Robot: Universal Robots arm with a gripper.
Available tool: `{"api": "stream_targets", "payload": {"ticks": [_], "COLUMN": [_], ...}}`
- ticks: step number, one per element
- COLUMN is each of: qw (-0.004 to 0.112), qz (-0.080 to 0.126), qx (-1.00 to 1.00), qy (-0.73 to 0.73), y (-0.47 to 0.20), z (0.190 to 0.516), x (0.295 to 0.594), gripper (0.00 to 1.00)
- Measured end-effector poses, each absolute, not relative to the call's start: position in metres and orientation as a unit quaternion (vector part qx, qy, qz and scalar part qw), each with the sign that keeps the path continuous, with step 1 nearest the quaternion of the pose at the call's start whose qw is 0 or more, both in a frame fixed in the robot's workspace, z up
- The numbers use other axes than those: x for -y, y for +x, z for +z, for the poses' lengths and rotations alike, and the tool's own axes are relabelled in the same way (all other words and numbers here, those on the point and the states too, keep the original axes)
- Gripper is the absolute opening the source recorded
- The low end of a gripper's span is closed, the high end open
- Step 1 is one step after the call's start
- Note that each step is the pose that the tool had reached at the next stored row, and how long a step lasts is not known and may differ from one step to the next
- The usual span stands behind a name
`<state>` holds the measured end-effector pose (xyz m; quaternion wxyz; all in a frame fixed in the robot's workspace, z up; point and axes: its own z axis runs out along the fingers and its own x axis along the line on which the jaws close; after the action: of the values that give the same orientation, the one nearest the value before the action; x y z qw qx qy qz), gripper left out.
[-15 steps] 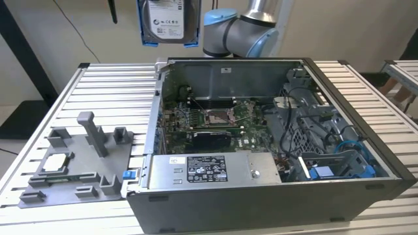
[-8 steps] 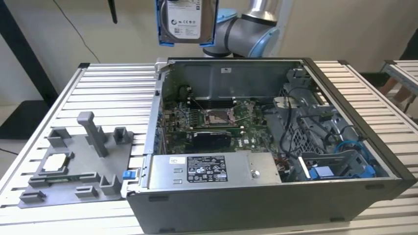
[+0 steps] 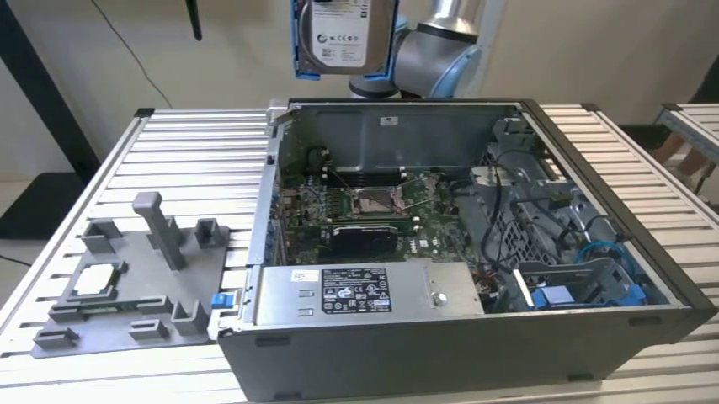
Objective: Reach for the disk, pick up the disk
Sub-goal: 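Pick up the disk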
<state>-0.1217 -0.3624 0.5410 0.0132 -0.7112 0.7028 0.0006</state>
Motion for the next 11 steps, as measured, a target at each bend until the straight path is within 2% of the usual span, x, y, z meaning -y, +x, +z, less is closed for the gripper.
{"api": "stream_targets", "payload": {"ticks": [11], "qw": [0.012], "qz": [0.0], "qx": [-0.703], "qy": [-0.711], "y": [-0.103], "z": [0.541], "x": [0.362], "gripper": [0.0]}}
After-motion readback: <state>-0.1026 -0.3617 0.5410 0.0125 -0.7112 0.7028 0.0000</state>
